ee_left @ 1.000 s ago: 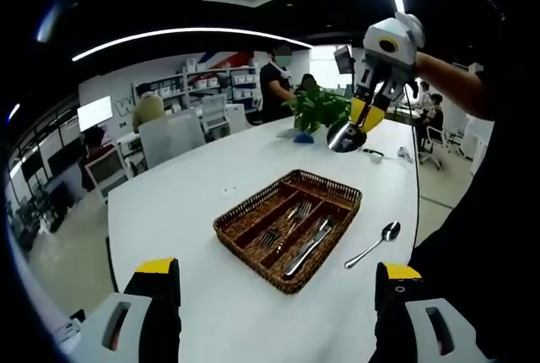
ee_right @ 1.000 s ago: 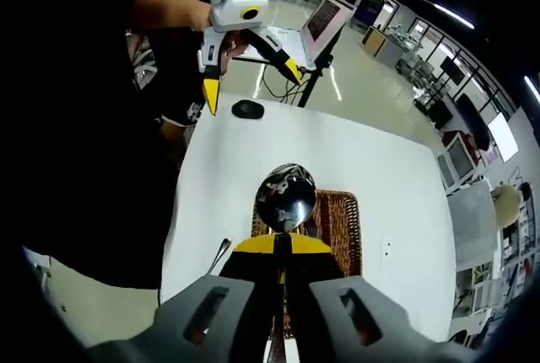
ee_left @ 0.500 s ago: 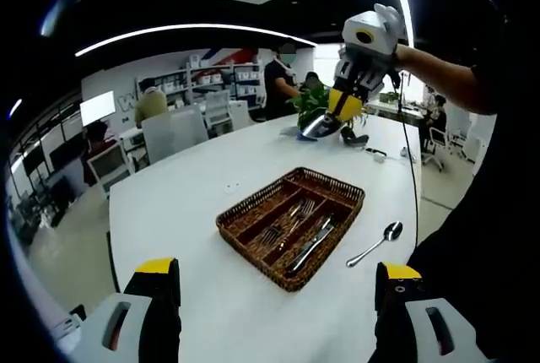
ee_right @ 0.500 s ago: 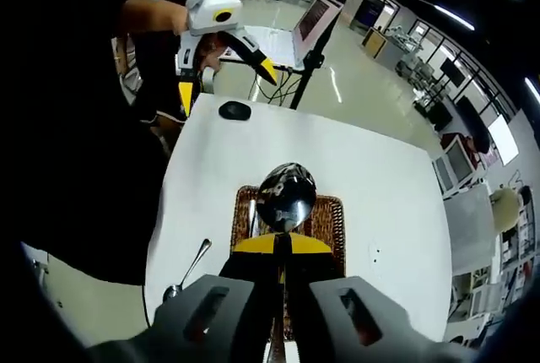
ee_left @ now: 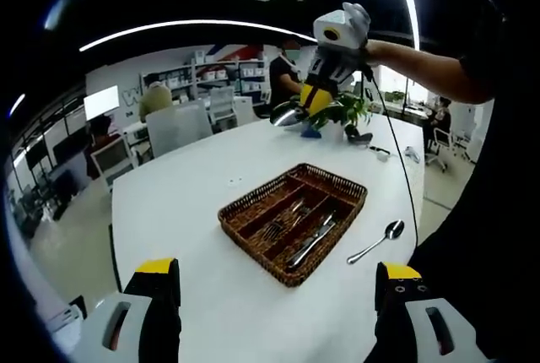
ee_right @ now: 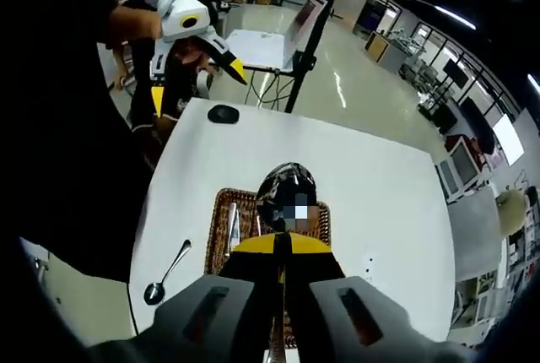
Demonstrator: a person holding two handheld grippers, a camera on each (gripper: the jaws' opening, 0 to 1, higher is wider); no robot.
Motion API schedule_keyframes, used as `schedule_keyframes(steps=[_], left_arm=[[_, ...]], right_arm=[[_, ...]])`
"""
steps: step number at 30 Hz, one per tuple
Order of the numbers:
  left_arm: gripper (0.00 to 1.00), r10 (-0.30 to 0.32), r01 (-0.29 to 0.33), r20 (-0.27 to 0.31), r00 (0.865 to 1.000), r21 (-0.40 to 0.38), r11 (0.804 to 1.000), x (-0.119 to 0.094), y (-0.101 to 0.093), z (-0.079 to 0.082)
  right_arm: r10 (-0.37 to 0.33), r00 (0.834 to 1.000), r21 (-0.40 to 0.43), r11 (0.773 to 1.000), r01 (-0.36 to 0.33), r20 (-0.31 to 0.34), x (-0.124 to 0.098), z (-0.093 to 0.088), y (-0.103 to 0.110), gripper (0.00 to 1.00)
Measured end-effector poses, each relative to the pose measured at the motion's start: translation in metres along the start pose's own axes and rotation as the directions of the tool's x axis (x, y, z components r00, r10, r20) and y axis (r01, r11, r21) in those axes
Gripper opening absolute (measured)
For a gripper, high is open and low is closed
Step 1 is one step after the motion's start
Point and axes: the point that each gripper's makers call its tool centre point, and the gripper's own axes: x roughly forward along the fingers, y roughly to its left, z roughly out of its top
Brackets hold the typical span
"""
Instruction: Arrange the knives, forks, and spoons in their matching storage slots by inserting each utensil handle-first until every utensil is classified and aligned in the correct compartment
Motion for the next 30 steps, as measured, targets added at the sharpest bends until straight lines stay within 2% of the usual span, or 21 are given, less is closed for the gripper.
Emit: schedule_keyframes(steps=[11,21,30], left_arm=[[1.00,0.019,-0.019,-0.020,1.000,-0.024,1.000,0.005,-0.005,0.000],[1.00,0.024,-0.025,-0.032,0.999,-0.036,0.999,0.015,-0.006,0.004],[1.00,0.026,-0.028,-0.040,0.999,-0.042,0.999,0.023,-0.005,0.007]], right_arm=[[0.018,1.000,0.000,1.000,-0.018,-0.005,0.016,-0.014,-0.051,0.00],[0.019,1.000,-0.006,1.000,-0.019,-0.022,0.028,-0.034,-0.084,0.00],[0.022,0.999,-0.011,1.000,-0.023,-0.023,0.033,-0.038,-0.096,0.00]])
